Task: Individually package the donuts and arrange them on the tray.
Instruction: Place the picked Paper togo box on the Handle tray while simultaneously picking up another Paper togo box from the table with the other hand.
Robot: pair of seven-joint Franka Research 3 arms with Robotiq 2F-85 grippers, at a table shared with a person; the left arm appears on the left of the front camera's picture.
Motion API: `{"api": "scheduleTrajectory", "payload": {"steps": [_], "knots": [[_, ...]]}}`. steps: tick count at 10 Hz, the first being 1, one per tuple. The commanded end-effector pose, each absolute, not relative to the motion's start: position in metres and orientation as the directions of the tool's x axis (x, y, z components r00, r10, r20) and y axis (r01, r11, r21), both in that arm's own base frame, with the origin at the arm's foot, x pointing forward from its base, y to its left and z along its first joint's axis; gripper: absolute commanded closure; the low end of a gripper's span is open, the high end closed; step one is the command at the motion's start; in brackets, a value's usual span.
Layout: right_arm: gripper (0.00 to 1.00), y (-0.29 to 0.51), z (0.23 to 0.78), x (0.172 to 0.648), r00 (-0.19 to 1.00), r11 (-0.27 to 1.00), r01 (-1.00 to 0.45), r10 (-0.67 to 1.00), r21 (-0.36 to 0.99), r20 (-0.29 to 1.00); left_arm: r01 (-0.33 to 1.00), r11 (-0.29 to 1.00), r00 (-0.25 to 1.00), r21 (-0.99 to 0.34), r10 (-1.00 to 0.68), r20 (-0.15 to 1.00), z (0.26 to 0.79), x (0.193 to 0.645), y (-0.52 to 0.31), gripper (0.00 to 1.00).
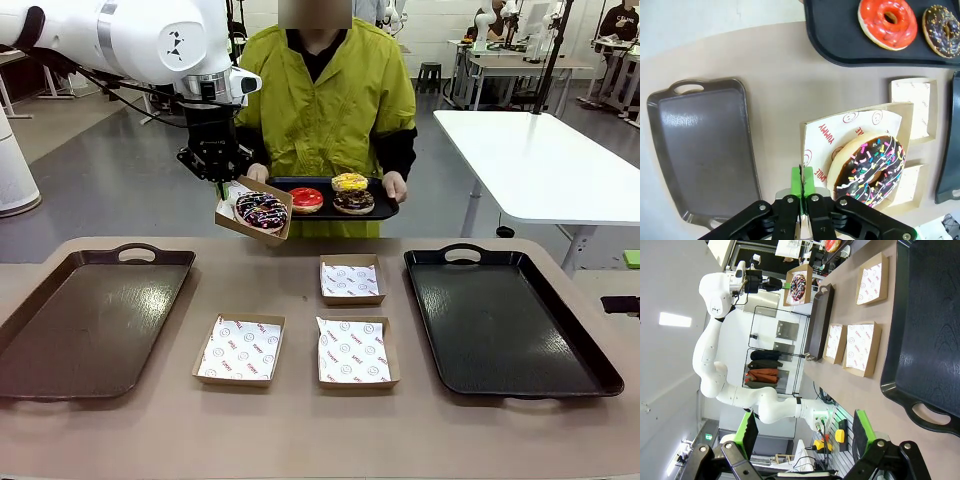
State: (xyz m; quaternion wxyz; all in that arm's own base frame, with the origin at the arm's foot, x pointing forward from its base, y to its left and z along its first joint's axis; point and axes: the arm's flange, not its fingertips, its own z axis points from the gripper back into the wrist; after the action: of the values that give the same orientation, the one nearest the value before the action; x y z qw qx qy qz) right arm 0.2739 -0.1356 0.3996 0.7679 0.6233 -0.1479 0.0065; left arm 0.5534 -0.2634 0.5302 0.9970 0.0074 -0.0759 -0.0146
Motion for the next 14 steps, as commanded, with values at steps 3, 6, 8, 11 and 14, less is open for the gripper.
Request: {"api": "scheduleTrajectory", "payload": {"steps": [3,6,8,11,14], "knots": [[0.00,-0.112,0.436,0.293,0.957,0.338,-0.177,-0.161,0.924,0.242,0.065,0.998,0.991,-0.017,-0.063,0.121,0.546,0.539,-0.229,0.99],[0.00,-0.064,0.498,0.340,0.959,0.509,-0.132,-0.151,0.851,0.239,0.065,0.998,0.994,-0.008,-0.064,0.090,0.554,0.511,-0.166,0.99],[0.00,-0.016,0.531,0.375,0.944,0.613,-0.110,-0.182,0.782,0.275,0.084,0.996,0.993,0.013,-0.085,0.078,0.543,0.490,-0.132,0.99],[0.00,0.063,0.526,0.413,0.948,0.766,-0.075,-0.144,0.639,0.284,0.092,0.995,0.993,0.028,-0.093,0.073,0.520,0.469,-0.095,0.99],[0.00,0.126,0.499,0.425,0.966,0.846,-0.054,-0.091,0.531,0.242,0.055,0.998,0.994,0.012,-0.056,0.097,0.497,0.466,-0.068,0.99]]}}
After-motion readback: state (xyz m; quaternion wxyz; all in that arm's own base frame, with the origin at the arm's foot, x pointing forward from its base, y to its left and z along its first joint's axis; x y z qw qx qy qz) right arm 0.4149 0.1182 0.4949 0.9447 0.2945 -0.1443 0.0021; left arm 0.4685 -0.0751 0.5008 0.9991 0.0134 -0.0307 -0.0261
